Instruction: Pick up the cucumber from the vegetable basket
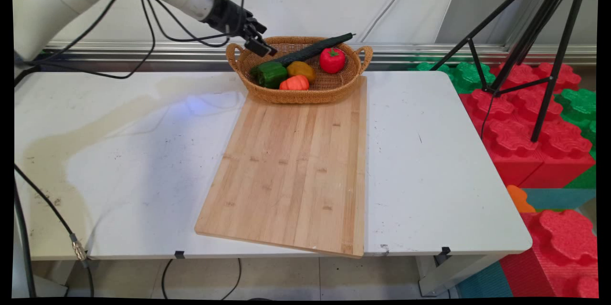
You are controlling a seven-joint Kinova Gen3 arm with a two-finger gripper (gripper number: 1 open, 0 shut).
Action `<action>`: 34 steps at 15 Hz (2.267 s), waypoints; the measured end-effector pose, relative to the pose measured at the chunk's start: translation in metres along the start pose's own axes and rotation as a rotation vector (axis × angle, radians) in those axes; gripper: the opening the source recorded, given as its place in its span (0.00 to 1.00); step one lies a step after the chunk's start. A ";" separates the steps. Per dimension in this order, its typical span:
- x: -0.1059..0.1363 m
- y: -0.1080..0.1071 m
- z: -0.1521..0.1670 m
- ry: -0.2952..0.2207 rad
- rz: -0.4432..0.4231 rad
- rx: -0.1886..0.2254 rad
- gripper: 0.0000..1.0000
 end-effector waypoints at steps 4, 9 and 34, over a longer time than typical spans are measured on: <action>0.006 -0.004 0.023 -0.001 -0.008 0.010 1.00; 0.015 -0.008 0.060 0.002 -0.033 0.024 1.00; 0.021 -0.006 0.138 0.000 -0.151 0.066 1.00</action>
